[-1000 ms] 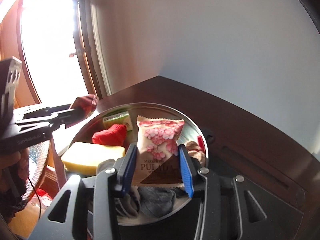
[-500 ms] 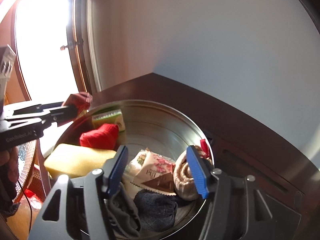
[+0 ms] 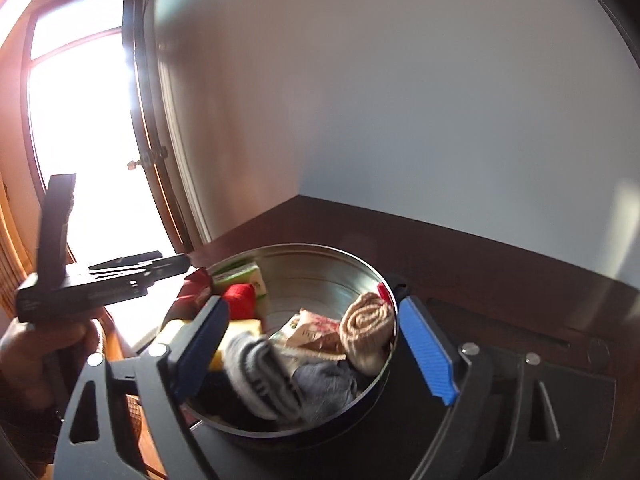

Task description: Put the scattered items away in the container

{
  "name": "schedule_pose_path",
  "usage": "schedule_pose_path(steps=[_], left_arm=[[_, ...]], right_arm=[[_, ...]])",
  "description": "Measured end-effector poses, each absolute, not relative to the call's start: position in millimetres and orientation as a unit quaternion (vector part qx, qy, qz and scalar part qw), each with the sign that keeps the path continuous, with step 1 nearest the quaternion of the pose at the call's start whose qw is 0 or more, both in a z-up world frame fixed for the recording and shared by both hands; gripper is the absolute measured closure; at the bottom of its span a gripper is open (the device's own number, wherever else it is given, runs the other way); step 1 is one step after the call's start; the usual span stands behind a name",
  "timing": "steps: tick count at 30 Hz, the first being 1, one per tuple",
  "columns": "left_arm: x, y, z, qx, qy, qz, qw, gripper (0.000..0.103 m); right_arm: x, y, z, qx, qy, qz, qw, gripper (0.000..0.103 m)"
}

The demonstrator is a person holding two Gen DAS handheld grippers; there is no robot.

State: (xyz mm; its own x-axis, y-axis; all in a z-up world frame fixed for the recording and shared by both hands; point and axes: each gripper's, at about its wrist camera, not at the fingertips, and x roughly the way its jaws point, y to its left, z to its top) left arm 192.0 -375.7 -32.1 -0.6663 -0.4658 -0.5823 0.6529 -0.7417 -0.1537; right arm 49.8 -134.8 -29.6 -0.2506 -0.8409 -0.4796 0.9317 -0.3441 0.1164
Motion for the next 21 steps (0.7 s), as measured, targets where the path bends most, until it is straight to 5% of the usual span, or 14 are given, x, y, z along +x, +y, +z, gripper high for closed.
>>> schedule_pose_path(steps=[2, 11, 21], left_arm=[[191.7, -370.9, -32.4, 0.269, 0.175, -0.893, 0.317, 0.021], [194.8, -338.0, -24.4, 0.286, 0.15, -0.89, 0.321, 0.008], [202.3, -315.9, -36.0, 0.323, 0.126, -0.866, 0.36, 0.005]], right_arm=[[55.8, -124.7, -30.0, 0.241, 0.09, -0.784, 0.565, 0.007], [84.1, -88.6, -35.5, 0.257, 0.055, -0.776, 0.574, 0.005], [103.6, -69.7, -49.0, 0.269, 0.049, -0.771, 0.575, 0.003]])
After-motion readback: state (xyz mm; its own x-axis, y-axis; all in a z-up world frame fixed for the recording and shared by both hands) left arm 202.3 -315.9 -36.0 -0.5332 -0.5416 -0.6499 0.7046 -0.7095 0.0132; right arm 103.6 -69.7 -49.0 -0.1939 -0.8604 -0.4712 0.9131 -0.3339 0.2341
